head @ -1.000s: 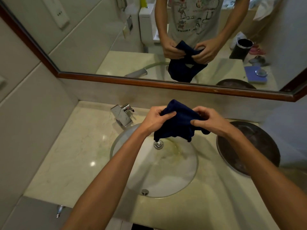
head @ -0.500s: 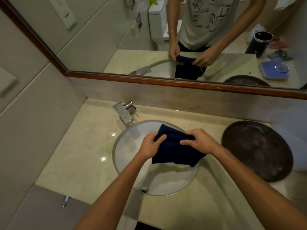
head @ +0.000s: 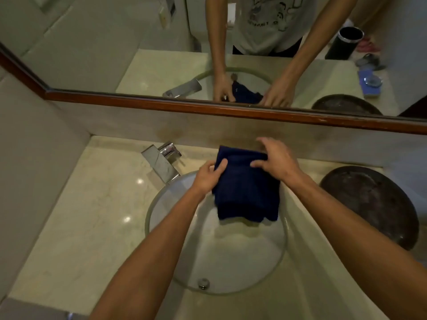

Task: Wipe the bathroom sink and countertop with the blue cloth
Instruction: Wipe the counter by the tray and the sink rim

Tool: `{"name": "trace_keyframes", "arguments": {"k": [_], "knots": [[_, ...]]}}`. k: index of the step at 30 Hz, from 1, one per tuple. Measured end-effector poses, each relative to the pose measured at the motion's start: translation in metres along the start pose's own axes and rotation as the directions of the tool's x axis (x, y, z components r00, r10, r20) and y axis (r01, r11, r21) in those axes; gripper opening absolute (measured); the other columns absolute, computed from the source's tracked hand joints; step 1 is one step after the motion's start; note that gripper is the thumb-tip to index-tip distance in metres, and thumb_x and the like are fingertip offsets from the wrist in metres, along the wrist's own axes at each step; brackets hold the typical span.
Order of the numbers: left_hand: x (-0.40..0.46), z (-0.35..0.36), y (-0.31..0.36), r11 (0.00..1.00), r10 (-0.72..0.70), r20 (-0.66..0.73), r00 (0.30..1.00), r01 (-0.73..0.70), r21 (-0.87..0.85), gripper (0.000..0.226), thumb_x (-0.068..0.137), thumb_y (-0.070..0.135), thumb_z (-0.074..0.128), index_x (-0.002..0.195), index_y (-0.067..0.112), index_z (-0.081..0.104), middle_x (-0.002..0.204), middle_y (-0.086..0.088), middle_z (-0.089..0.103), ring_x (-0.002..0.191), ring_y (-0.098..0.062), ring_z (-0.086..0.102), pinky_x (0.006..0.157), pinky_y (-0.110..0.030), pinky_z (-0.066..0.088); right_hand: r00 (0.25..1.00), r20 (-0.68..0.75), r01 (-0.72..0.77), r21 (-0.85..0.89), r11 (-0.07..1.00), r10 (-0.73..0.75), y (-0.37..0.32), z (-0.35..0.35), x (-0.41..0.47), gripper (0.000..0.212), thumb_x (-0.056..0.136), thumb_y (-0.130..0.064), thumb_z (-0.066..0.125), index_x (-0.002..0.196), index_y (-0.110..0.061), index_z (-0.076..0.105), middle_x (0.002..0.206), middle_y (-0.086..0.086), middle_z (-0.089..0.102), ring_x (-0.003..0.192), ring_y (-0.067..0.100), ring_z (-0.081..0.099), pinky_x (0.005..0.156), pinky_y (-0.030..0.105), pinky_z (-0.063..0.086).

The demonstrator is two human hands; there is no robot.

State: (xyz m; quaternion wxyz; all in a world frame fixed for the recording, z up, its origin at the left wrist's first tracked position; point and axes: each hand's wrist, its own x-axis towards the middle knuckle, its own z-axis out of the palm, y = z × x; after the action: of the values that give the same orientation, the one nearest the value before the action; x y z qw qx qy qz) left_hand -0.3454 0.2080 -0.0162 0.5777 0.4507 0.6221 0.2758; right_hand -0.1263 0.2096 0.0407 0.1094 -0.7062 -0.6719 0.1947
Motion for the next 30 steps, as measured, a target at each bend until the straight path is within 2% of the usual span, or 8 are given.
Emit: {"name": "trace_keyframes", "arguments": {"k": [2,4,8,11,15,20,25,30], "knots": [[0.030,-0.004,-0.006,0.989,-0.041,-0.098,0.994,0.055,0.137,0.058,0.091,0.052,0.070,0.128,0.009,0.059,0.114,-0.001,0.065,0.111,-0.020,0.064,0.088,-0.023,0.048,0.944,-0.326,0.017,-0.098,0.995,-0.048,-0.007,0.015,0.015,0.048,0.087,-0.020,0.077,0.131,-0.010,0.060,0.121,0.012,0.061,0.111,0.031,0.057,0.096,0.044,0.049],[0.037,-0.003,-0.030,0.976,0.018,-0.216,0.976,0.029,0.215,0.061,0.091,0.051,0.070,0.132,0.009,0.056,0.126,-0.004,0.063,0.115,-0.019,0.060,0.098,-0.028,0.047,0.888,-0.440,0.099,-0.108,0.989,-0.137,-0.014,0.046,0.012,0.033,0.091,-0.013,0.069,0.123,-0.009,0.064,0.115,0.011,0.062,0.103,0.031,0.059,0.087,0.045,0.051],[-0.002,0.004,-0.087,0.973,0.159,-0.306,0.939,-0.097,0.209,0.022,0.100,0.031,0.060,0.118,0.018,0.063,0.113,0.002,0.065,0.099,-0.013,0.062,0.088,-0.039,0.055,0.959,-0.214,0.146,-0.187,0.971,-0.185,-0.012,0.125,0.000,0.046,0.096,-0.027,0.063,0.136,-0.005,0.060,0.136,0.015,0.061,0.123,0.036,0.059,0.094,0.048,0.053],[-0.039,0.000,-0.125,0.974,0.105,-0.229,0.968,-0.053,0.222,0.010,0.099,0.024,0.060,0.107,0.026,0.066,0.103,0.012,0.066,0.088,-0.003,0.063,0.079,-0.027,0.053,0.991,-0.058,0.104,-0.243,0.964,-0.121,-0.008,0.155,0.008,0.066,0.099,-0.051,0.049,0.152,-0.011,0.044,0.156,0.012,0.044,0.144,0.032,0.040,0.113,0.048,0.038],[-0.071,-0.007,-0.163,0.962,0.023,-0.149,0.989,0.018,0.271,0.013,0.099,0.017,0.060,0.095,0.026,0.068,0.093,0.013,0.066,0.080,0.000,0.061,0.071,-0.009,0.041,0.986,-0.114,0.089,-0.237,0.967,-0.119,-0.016,0.165,0.031,0.068,0.095,-0.057,0.051,0.148,-0.015,0.049,0.149,0.014,0.050,0.137,0.035,0.045,0.110,0.049,0.038],[-0.082,0.003,-0.187,0.915,-0.062,-0.097,0.993,0.096,0.392,0.015,0.099,0.022,0.056,0.093,0.026,0.069,0.090,0.014,0.067,0.079,-0.002,0.062,0.069,-0.007,0.041,0.973,-0.176,0.104,-0.253,0.962,-0.152,-0.018,0.174,0.041,0.061,0.101,-0.055,0.045,0.145,-0.014,0.053,0.144,0.015,0.054,0.132,0.036,0.050,0.108,0.049,0.039],[-0.084,0.022,-0.194,0.861,-0.065,-0.085,0.994,0.098,0.499,0.021,0.100,0.031,0.050,0.094,0.024,0.069,0.094,0.006,0.069,0.087,-0.013,0.063,0.081,-0.031,0.050,0.959,-0.190,0.154,-0.269,0.951,-0.209,-0.007,0.171,0.033,0.061,0.105,-0.055,0.034,0.149,-0.015,0.049,0.148,0.012,0.051,0.133,0.033,0.048,0.108,0.046,0.036],[-0.097,0.031,-0.188,0.854,-0.041,-0.075,0.996,0.074,0.514,0.020,0.096,0.029,0.051,0.086,0.022,0.066,0.090,0.003,0.068,0.082,-0.017,0.064,0.075,-0.033,0.051,0.980,-0.144,0.102,-0.229,0.968,-0.137,0.009,0.161,0.023,0.065,0.104,-0.059,0.029,0.152,-0.018,0.044,0.154,0.012,0.044,0.141,0.033,0.040,0.113,0.047,0.030]]}}
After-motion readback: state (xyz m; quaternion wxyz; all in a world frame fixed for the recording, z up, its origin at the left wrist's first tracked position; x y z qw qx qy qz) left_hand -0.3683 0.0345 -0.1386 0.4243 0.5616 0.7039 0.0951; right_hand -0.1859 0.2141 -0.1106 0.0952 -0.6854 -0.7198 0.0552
